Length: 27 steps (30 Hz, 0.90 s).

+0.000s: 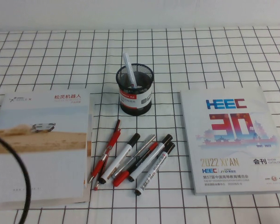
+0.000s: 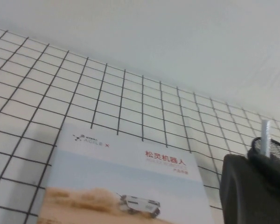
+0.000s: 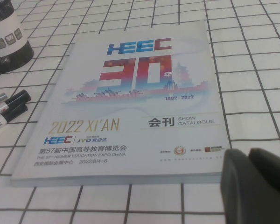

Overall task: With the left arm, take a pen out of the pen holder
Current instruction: 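Take a marker out of the pen holder and lay it on the table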

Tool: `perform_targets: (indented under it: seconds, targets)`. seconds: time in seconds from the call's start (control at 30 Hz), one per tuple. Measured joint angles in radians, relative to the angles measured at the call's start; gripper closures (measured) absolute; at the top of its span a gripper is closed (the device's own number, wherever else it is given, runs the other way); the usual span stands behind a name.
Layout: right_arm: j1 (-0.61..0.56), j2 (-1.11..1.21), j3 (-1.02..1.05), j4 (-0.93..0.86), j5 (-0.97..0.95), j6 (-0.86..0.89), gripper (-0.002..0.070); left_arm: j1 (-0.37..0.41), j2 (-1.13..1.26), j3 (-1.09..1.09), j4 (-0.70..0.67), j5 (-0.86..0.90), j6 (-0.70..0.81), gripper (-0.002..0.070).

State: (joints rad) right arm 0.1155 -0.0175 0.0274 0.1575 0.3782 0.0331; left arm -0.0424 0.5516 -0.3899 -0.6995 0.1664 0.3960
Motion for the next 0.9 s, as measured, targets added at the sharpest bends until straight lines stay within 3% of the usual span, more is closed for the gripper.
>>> perform_targets:
  seconds: [0.17,0.27,0.63,0.73,0.9]
  targets:
    - [0.000,0.000,0.000,0.000,0.000,0.000,0.0690,-0.011,0.246,-0.144,0.000,-0.027,0.067,0.0678]
    - [0.000,0.000,0.000,0.000,0.000,0.000,0.0690,-0.061,0.393,-0.220,-0.001,-0.064,0.103,0.0678]
    - [0.000,0.000,0.000,0.000,0.000,0.000,0.0690,-0.439,0.756,-0.306,0.015,-0.458,0.150,0.0678]
    - [0.000,0.000,0.000,0.000,0.000,0.000,0.0690,-0.503,0.850,-0.306,0.105,-0.601,0.059,0.0678]
    - [0.000,0.000,0.000,0.000,0.000,0.000,0.0690,-0.520,0.984,-0.306,0.427,-0.778,-0.326,0.0678]
